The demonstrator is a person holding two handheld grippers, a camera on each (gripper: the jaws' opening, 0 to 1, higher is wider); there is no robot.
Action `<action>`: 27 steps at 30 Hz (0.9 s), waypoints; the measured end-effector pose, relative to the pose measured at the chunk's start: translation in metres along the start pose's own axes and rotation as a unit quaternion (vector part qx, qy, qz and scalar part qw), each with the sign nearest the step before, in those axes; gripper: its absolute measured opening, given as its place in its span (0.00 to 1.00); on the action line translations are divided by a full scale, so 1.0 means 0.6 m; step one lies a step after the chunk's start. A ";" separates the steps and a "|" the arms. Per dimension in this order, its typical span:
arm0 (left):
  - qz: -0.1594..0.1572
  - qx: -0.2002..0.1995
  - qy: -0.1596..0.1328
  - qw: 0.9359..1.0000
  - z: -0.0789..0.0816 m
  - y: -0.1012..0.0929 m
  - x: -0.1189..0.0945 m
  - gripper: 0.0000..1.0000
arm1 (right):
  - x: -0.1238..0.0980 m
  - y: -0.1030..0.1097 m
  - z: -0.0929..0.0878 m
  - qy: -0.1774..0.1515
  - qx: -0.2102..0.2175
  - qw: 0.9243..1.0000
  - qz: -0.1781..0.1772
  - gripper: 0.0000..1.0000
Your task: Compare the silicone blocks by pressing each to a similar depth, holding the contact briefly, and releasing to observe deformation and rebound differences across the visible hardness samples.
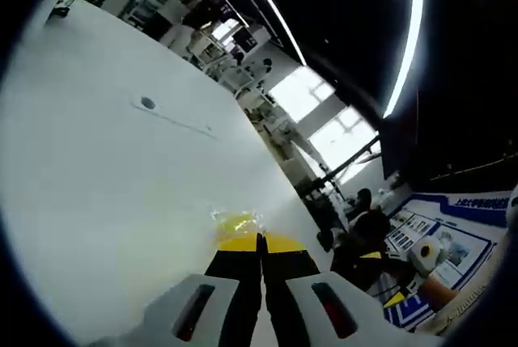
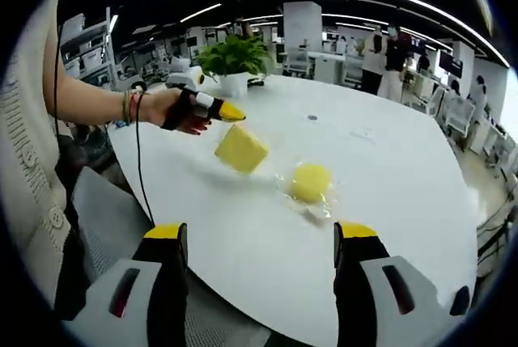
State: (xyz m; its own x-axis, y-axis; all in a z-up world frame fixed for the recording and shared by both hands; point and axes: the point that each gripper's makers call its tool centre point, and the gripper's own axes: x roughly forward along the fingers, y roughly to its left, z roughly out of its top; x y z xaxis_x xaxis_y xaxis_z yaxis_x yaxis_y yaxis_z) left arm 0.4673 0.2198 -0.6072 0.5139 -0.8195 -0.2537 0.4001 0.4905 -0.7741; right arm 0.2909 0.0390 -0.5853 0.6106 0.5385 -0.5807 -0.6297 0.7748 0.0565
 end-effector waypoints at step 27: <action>0.113 -0.017 0.018 0.993 0.018 0.199 0.011 0.00 | 0.015 -0.003 -0.043 0.033 0.069 0.997 -0.001 0.65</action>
State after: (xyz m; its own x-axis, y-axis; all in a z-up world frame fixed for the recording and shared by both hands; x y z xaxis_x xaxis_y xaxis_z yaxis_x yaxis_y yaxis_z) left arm 0.5267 0.2765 -0.6948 0.5592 -0.7003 -0.4436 0.2524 0.6536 -0.7135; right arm 0.2849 0.0339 -0.6117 0.5758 0.5181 -0.6325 -0.5537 0.8163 0.1646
